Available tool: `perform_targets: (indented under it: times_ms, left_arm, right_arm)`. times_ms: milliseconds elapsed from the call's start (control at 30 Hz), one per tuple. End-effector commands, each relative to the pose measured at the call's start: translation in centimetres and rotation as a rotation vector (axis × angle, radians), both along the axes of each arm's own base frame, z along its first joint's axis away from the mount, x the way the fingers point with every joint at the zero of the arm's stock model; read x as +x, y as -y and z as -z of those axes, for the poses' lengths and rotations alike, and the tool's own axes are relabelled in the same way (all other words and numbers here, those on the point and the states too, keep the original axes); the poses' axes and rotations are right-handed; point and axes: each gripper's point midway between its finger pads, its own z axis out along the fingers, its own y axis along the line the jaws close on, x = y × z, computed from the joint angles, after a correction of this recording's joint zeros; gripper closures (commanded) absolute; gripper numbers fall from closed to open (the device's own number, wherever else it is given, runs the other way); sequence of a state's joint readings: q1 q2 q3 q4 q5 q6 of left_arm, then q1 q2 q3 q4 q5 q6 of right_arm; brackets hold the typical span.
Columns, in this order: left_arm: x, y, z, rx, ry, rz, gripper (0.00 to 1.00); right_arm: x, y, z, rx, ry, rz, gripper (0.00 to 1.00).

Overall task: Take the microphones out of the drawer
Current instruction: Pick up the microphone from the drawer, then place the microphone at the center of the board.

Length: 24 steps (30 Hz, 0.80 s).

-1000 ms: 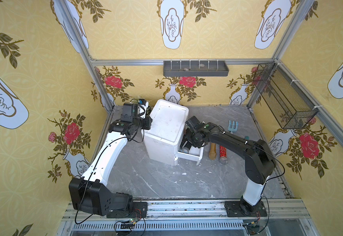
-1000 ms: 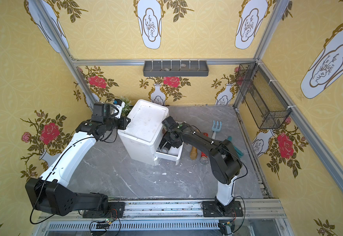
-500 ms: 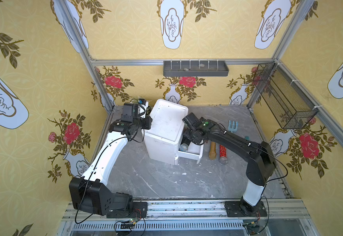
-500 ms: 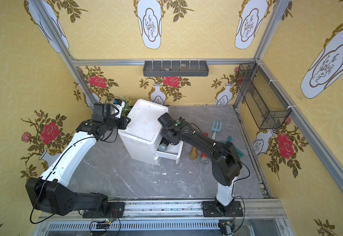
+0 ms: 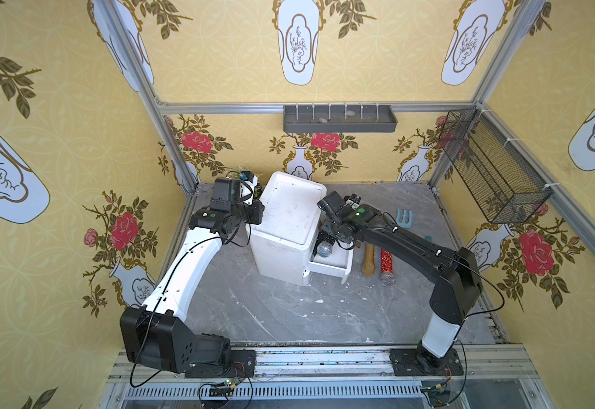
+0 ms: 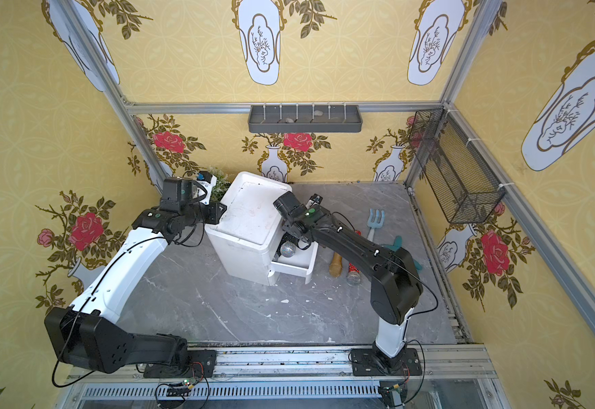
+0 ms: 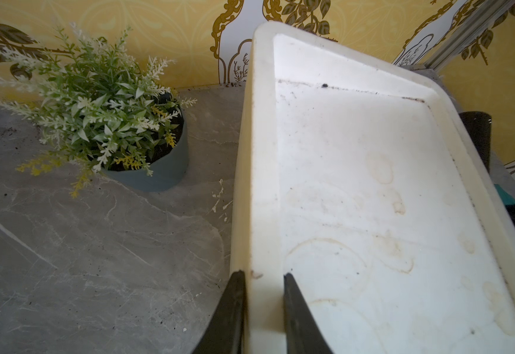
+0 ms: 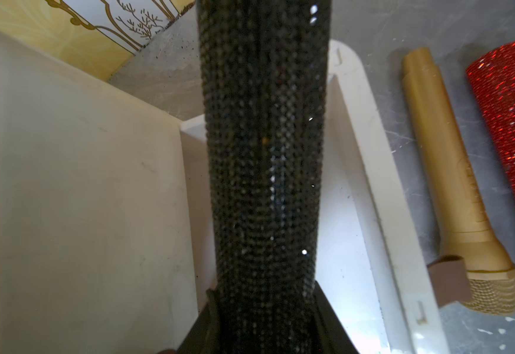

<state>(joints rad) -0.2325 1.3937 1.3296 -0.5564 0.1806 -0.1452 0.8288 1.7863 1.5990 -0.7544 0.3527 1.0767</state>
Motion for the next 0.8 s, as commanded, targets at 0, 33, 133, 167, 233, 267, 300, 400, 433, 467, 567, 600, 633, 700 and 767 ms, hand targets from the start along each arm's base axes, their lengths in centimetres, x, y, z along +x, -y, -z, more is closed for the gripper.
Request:
perform_targets:
  times_ms: [0,33,133,167,233,267,300,400,433,467,567,600,633,700,767]
  left_arm:
    - [-1.1,-0.3,3.1,0.018,-0.123,-0.015,0.84]
    - [-1.1,-0.3,3.1,0.018,-0.124,-0.017,0.84]
    - [-1.1,-0.3,3.2,0.020,-0.127,-0.015,0.84]
    - [-1.1,-0.3,3.2,0.021,-0.127,-0.014,0.84]
    - [-1.1,-0.2,3.3,0.023,-0.130,-0.013,0.84]
    - [-1.1,-0.2,3.3,0.024,-0.131,-0.013,0.84]
    - [-1.1,-0.3,3.3,0.024,-0.129,-0.015,0.84]
    - [-1.1,-0.3,3.4,0.027,-0.132,-0.015,0.84]
    - [-1.1,-0.3,3.4,0.028,-0.132,-0.015,0.84]
    - [-1.0,-0.3,3.4,0.029,-0.132,-0.016,0.84]
    - [-1.1,-0.3,3.5,0.030,-0.136,-0.015,0.84]
    - [-1.1,-0.2,3.6,0.031,-0.137,-0.014,0.84]
    - [-1.1,-0.3,3.7,0.032,-0.139,-0.015,0.84]
    - [-1.1,-0.2,3.7,0.032,-0.139,-0.014,0.84]
    - [-1.1,-0.2,3.6,0.035,-0.138,-0.014,0.84]
  right_arm:
    - [1.1,1.2,-2.0,-0.034,0.079,0.021,0.84]
    - [1.3,1.4,-2.4,-0.037,0.089,0.023,0.84]
    - [1.8,2.3,-3.4,-0.041,0.115,0.031,0.85]
    - [1.9,2.6,-3.7,-0.043,0.121,0.035,0.85]
    - [2.2,3.4,-4.4,-0.047,0.138,0.041,0.85]
    - [2.3,3.8,-4.7,-0.049,0.145,0.044,0.85]
    - [2.5,4.2,-5.1,-0.048,0.154,0.046,0.85]
    - [2.9,5.7,-6.2,-0.045,0.182,0.052,0.86]
    - [3.0,6.3,-6.5,-0.046,0.189,0.056,0.86]
    - [3.1,7.0,-6.9,-0.046,0.200,0.059,0.86]
    - [3.2,9.1,-7.8,-0.046,0.217,0.063,0.86]
    - [3.3,9.9,-7.9,-0.036,0.218,0.059,0.86]
    - [3.3,10.6,-7.9,-0.024,0.214,0.058,0.86]
    - [3.1,12.7,-8.0,0.001,0.208,0.069,0.86]
    - [2.7,15.0,-7.8,0.011,0.197,0.079,0.86]
